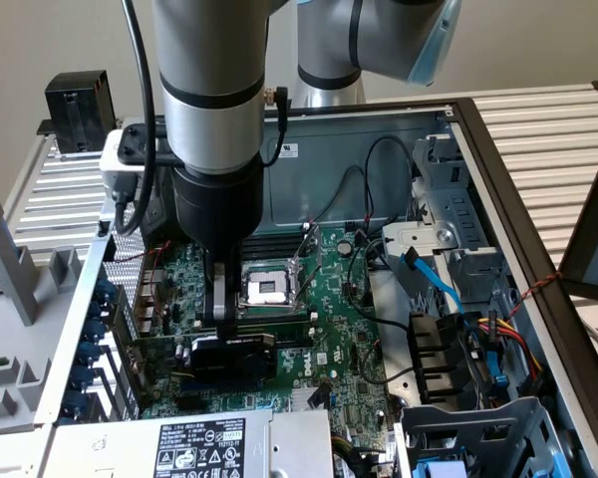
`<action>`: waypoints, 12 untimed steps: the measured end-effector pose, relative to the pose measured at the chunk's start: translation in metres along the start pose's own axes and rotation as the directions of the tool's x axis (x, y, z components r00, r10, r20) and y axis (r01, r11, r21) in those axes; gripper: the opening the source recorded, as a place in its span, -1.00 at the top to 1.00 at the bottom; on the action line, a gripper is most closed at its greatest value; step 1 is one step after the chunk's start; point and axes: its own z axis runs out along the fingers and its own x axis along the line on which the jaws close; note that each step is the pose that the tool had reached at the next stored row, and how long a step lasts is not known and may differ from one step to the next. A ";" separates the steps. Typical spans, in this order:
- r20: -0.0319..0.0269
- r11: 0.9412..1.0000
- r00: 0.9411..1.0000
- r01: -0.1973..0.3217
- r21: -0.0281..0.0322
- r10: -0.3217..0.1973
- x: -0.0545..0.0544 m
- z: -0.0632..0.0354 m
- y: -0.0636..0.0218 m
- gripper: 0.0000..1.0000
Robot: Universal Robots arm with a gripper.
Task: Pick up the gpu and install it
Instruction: 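Press down on the gpu until it lock into place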
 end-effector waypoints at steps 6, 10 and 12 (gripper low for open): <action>0.001 1.000 1.000 0.002 -0.004 -0.002 0.000 0.0009 0.0002 0.79; 0.001 1.000 1.000 0.003 -0.006 -0.003 0.000 0.0013 0.0004 0.79; 0.001 1.000 1.000 0.004 -0.007 -0.004 0.000 0.0013 0.0004 0.79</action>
